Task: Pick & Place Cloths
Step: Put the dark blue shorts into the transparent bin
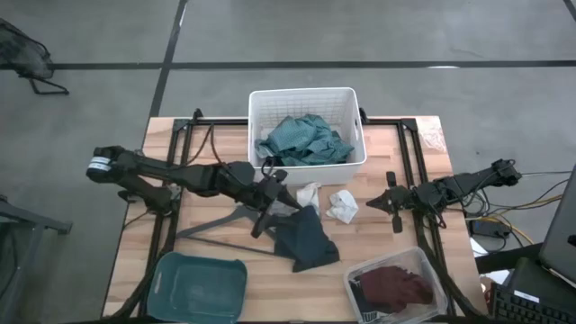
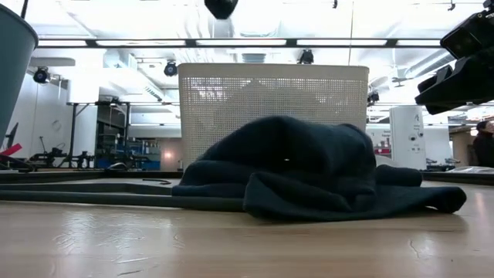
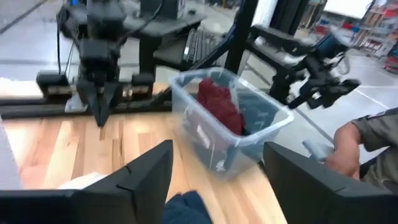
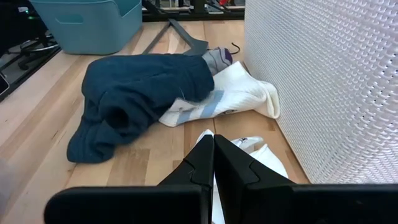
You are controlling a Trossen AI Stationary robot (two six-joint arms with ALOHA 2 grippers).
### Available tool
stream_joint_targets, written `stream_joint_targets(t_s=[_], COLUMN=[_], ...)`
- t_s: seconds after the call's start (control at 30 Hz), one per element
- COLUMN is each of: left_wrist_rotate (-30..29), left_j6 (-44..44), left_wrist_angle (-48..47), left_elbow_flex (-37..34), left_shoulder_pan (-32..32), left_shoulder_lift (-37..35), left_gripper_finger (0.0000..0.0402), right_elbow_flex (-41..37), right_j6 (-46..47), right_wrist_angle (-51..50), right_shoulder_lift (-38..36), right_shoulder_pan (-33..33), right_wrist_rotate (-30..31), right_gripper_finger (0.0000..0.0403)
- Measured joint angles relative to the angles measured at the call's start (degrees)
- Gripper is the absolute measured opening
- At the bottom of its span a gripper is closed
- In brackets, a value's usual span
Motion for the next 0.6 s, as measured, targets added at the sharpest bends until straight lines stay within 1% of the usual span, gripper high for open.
stream_joint_targets(t_s=[0.1, 0.43, 0.6], left_wrist_rotate=[0.53, 0.68, 0.55], left_j6=[0.72, 1.26, 2.2], left_wrist_angle=[-0.73, -3.69, -7.24], left_elbow_flex=[0.0, -0.07, -0.63], left_shoulder_pan=[-0.87, -2.83, -3.05], left_shoulder_lift=[-2.07, -7.09, -9.3], left_gripper_finger=[0.0262, 0.0262, 0.0261], right_elbow_flex=[-0.02, -0.02, -0.02], right_j6=[0.0, -0.24, -9.73], right_wrist_angle=[0.0, 0.07, 0.16], right_shoulder_lift=[0.0, 0.0, 0.07], right_shoulder_pan=[0.0, 0.02, 0.02], right_wrist_rotate=[0.01, -0.01, 0.02], right_gripper_finger=[0.0008, 0.0008, 0.0008])
